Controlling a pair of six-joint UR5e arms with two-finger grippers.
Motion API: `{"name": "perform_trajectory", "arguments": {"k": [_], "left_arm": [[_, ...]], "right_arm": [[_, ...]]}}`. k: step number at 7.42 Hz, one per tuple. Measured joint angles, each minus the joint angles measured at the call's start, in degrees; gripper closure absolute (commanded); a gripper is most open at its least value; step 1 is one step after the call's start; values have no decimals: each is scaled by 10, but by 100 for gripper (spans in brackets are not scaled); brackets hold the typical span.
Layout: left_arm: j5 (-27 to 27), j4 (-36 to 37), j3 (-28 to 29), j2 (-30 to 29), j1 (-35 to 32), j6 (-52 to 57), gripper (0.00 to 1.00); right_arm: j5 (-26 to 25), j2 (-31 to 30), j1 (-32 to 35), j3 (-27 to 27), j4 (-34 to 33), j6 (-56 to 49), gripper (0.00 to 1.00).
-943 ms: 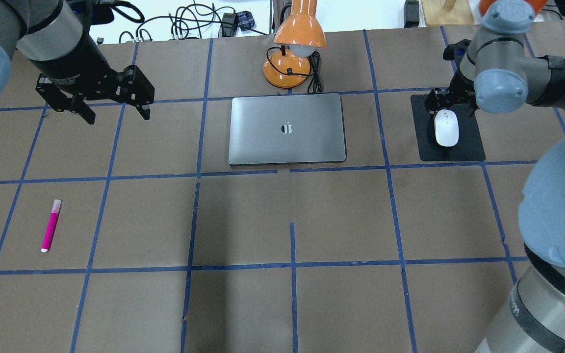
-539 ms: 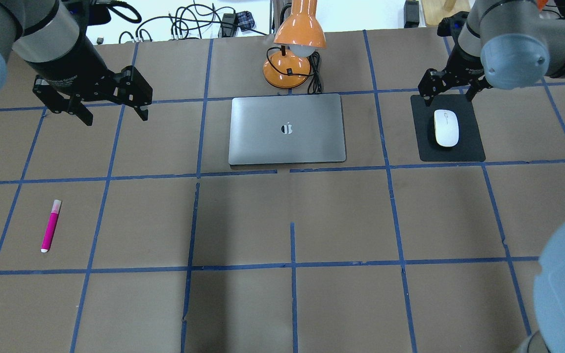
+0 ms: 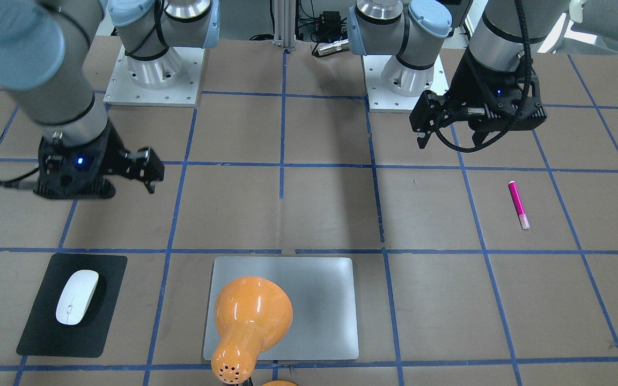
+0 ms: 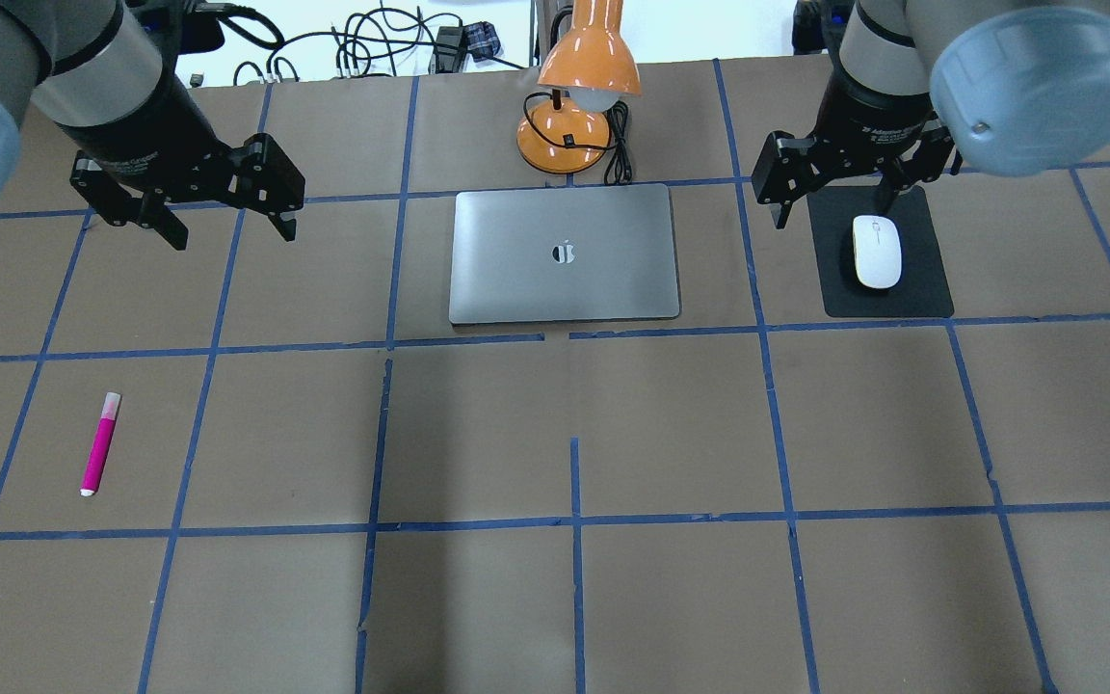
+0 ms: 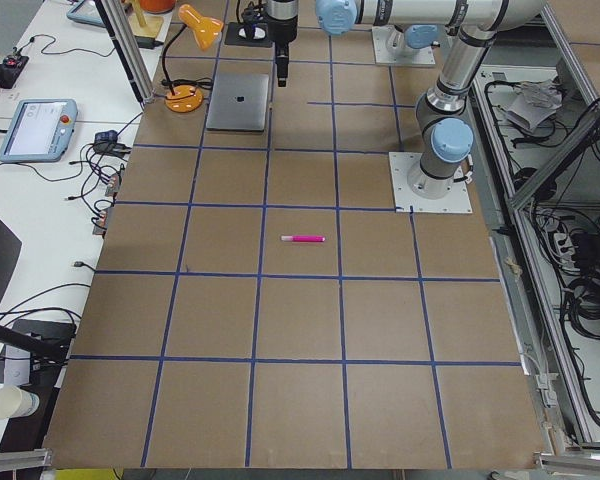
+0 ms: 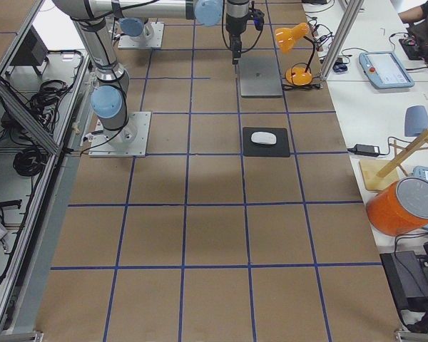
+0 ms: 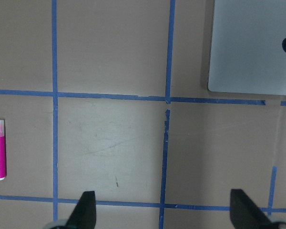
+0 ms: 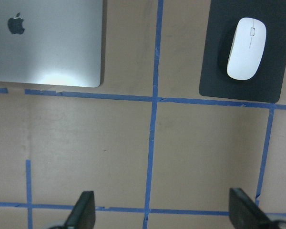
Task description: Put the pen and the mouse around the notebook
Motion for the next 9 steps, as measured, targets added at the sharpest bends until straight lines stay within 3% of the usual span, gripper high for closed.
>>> {"name": "perform_trajectory", "arguments": {"k": [9], "left_arm": [[1, 0, 1, 0, 1, 0, 0]], "right_arm": [[9, 19, 1, -17, -6, 11, 0]]}}
